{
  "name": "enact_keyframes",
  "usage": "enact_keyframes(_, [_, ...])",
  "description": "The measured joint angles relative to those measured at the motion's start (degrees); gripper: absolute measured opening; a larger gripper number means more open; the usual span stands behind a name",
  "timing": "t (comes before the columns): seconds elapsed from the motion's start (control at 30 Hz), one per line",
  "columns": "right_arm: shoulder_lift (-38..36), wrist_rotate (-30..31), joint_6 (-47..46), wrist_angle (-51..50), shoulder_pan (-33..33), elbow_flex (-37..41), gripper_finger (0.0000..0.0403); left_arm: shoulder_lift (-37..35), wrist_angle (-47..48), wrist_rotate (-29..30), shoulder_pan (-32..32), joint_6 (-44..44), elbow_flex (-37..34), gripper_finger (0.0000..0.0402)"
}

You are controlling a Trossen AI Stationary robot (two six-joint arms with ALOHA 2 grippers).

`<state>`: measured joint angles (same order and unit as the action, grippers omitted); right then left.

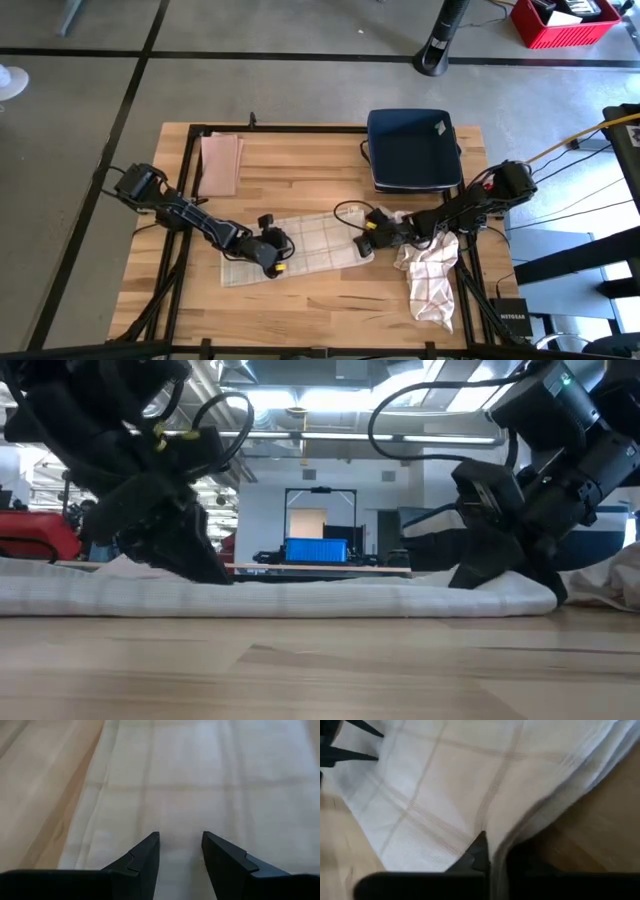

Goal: Fold towel
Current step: Fold the white patterned towel

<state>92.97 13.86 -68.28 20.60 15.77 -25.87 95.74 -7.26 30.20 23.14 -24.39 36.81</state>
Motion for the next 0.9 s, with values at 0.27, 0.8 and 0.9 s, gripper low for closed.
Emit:
enact_keyframes(0.27, [0.04,1.97,1.55,0.11,0.00,-0.07,0.0025,-0.09,-6.73,-1.76,-1.16,6.42,4.28,0.0140])
enact_keyframes(0.8, [0.09,1.93,1.14,-0.24,-0.09,-4.09,0.0012,16.02,-21.40,-12.69,-8.57,4.55,7.95,0.0140])
enact_keyframes(0.9, [0.09,1.09,1.36,-0.22,-0.09,-7.48,0.0024,16.42,-21.41,-12.43,-8.53,4.66,7.92,0.0140])
